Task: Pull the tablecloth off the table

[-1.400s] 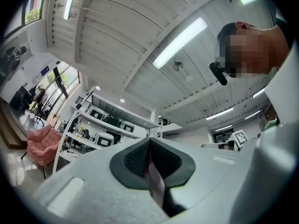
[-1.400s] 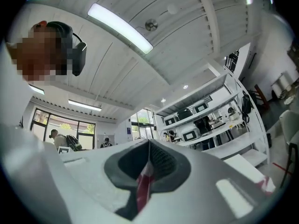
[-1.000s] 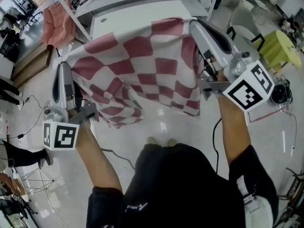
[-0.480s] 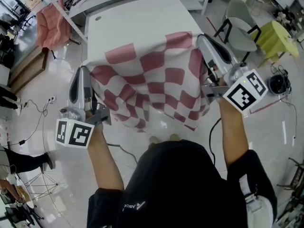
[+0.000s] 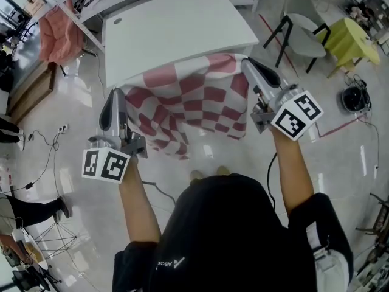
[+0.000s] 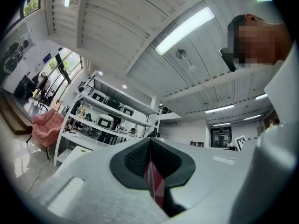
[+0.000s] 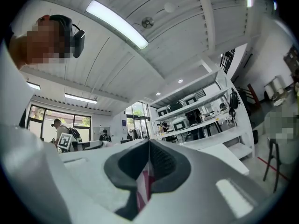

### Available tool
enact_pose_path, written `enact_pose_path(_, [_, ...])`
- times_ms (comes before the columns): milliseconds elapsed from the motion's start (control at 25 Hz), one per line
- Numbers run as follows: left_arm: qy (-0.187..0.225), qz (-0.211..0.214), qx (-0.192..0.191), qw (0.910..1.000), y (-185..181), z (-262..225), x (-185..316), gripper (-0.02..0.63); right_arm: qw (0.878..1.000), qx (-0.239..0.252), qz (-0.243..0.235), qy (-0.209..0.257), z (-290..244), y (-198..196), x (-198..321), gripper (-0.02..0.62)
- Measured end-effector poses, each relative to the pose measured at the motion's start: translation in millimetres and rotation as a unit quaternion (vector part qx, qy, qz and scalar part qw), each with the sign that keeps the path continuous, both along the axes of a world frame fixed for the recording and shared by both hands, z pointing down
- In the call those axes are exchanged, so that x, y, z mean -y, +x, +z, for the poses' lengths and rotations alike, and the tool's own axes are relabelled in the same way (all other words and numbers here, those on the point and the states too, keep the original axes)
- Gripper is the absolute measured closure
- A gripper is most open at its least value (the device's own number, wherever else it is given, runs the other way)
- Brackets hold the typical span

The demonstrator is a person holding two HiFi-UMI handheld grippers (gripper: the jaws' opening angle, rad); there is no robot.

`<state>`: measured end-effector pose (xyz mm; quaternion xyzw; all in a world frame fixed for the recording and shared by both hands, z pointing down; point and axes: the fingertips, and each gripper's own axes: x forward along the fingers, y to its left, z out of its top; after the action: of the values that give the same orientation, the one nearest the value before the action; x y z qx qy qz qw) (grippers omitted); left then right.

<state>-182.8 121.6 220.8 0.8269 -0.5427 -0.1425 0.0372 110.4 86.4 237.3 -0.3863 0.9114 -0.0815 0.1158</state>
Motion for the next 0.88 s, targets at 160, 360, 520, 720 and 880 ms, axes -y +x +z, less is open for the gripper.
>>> enact_pose_path(160, [-0.009,0.005,0.001,1.0,5,14,-1,0.596,1.0,0.003,0.002,-0.012,15,5,0,0.589])
enact_pose_path(360, [-0.019,0.011,-0.005,0.9997,12,28,-6,0.597,1.0,-0.003,0.011,-0.018,28,12,-5,0.589])
enact_pose_path(520, [-0.024,0.014,-0.006,0.9996,17,32,-4,0.597,1.0,-0.005,0.014,-0.025,34,16,-3,0.589])
enact_pose_path(720, [-0.023,0.014,-0.005,0.9996,18,28,-7,0.597,1.0,-0.004,0.012,-0.024,30,17,-6,0.589])
enact_pose_path(880, [-0.025,0.011,-0.004,0.9996,18,29,-7,0.597,1.0,-0.004,0.009,-0.024,30,16,-4,0.589])
